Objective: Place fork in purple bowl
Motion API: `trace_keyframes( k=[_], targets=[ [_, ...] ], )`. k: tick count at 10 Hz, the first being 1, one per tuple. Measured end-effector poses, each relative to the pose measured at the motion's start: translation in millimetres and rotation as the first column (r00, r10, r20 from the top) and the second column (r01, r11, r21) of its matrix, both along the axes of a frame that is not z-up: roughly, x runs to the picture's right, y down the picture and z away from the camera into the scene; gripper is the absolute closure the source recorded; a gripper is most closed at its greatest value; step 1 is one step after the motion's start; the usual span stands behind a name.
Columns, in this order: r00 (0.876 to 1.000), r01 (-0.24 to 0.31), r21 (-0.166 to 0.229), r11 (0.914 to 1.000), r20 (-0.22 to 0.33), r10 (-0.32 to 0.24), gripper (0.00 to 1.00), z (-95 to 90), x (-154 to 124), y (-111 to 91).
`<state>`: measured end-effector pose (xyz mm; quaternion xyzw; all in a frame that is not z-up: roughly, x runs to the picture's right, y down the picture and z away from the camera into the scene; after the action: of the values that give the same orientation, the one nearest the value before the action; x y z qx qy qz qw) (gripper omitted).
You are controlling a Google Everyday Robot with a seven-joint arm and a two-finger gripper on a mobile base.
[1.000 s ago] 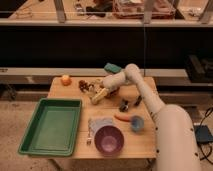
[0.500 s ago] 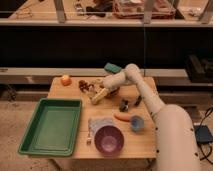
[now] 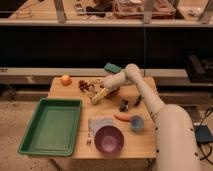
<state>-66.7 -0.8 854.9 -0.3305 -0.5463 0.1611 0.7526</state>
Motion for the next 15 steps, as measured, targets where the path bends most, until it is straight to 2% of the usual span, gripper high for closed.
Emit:
trace_keyframes(
  k=[1, 2, 3, 4, 5, 6, 7, 8, 9, 10, 11, 12, 13, 14, 15],
  targets=[
    [0.999, 0.042, 0.024, 0.9988, 0.0, -0.042, 0.2, -2.3, 0, -2],
    [0.993, 0.116, 0.09, 0.9891, 0.005, -0.117, 0.2, -11.2, -6, -10],
    [0.982, 0.186, 0.153, 0.9705, 0.01, -0.19, 0.2, -23.6, -8, -19],
    [0.967, 0.248, 0.209, 0.946, 0.006, -0.255, 0.2, -34.3, -9, -26],
    [0.925, 0.363, 0.309, 0.879, -0.003, -0.38, 0.2, -53.1, -20, -31],
    [0.883, 0.44, 0.379, 0.8141, -0.015, -0.47, 0.2, -67.8, -30, -29],
    [0.856, 0.48, 0.419, 0.7706, -0.03, -0.517, 0.2, -77.3, -31, -28],
    [0.812, 0.538, 0.476, 0.6952, -0.071, -0.58, 0.2, -89.5, -33, -21],
    [0.788, 0.569, 0.497, 0.6551, -0.101, -0.607, 0.2, -94.5, -38, -15],
    [0.757, 0.606, 0.519, 0.6028, -0.145, -0.636, 0.2, -98.3, -40, -4],
    [0.713, 0.657, 0.538, 0.5281, -0.216, -0.667, 0.2, -101.0, -38, 12],
    [0.651, 0.723, 0.542, 0.4269, -0.331, -0.683, 0.2, -106.3, -34, 30],
    [0.588, 0.778, 0.532, 0.3335, -0.43, -0.685, 0.2, -108.1, -31, 45],
    [0.527, 0.821, 0.513, 0.2488, -0.515, -0.677, 0.2, -108.9, -29, 58],
    [0.465, 0.855, 0.493, 0.1584, -0.597, -0.653, 0.2, -110.9, -26, 71]
  ],
)
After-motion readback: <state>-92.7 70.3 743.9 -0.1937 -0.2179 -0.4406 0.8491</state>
